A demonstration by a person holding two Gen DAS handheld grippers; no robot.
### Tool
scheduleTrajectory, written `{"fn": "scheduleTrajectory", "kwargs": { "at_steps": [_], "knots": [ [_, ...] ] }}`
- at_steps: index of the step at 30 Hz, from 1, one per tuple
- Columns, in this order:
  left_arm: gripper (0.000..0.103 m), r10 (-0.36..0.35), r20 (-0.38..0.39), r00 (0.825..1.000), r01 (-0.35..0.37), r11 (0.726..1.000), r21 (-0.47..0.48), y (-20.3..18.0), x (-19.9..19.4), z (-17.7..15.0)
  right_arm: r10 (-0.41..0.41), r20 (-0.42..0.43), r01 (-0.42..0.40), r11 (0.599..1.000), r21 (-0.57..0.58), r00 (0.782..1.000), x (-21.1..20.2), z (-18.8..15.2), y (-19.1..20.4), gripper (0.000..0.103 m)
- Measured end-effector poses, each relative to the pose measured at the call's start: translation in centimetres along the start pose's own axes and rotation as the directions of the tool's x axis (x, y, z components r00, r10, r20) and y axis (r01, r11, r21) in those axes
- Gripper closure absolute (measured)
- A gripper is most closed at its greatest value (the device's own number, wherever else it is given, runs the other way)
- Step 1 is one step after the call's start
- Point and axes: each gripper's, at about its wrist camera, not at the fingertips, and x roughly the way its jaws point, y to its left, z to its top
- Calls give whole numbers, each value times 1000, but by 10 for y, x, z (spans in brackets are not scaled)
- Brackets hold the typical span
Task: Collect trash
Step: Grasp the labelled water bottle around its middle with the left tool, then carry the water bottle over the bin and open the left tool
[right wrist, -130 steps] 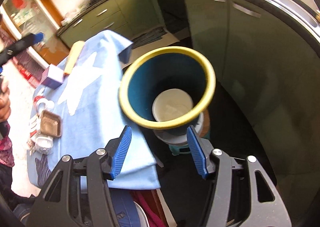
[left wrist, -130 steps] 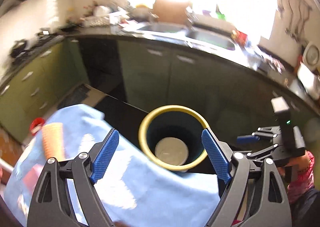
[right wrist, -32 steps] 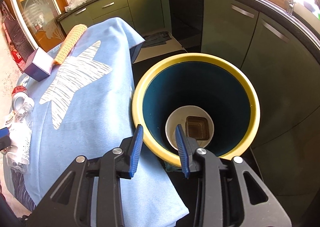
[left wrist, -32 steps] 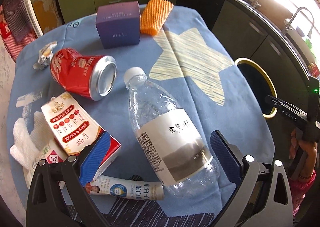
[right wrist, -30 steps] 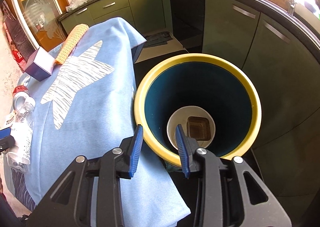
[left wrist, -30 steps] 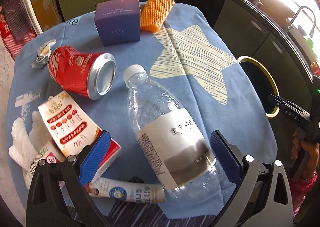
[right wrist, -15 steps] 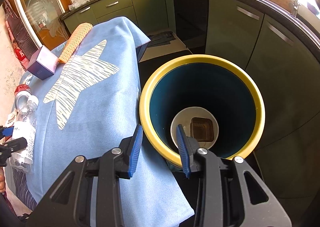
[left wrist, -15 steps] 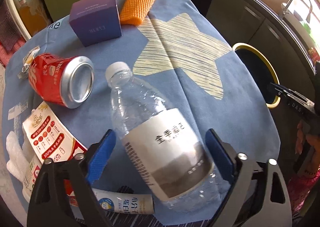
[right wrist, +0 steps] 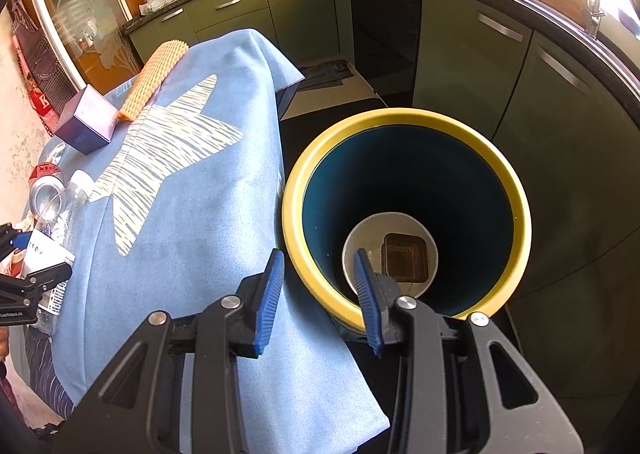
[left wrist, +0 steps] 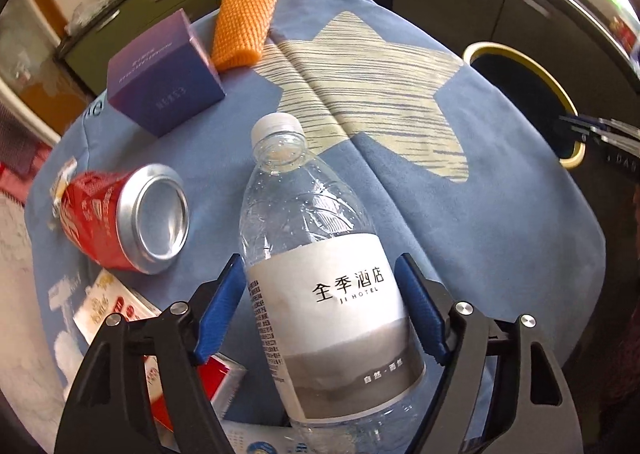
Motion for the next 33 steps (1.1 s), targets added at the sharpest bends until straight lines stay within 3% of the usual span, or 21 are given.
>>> {"fn": "scheduleTrajectory", "kwargs": {
  "at_steps": [6,18,27,33],
  "knots": [
    [35,-27,23,999,26,998,53,2,-7,-4,1,-6,-1,1000,-6,1000,2,-1,2,67],
    [35,-62,110,992,46,989,138,-8,-49,-10,-6,-13,6,1000,-11,1000,2,-1,2,67],
    [35,-105,216,971,64,980,190,-22,-103,0,-16,22,16,1000,16,1000,-15,-7,-9,67],
    [35,-160,251,955,91,960,265,-54,-121,22,-46,69,40,995,91,997,-41,-22,-40,67]
  ]
}}
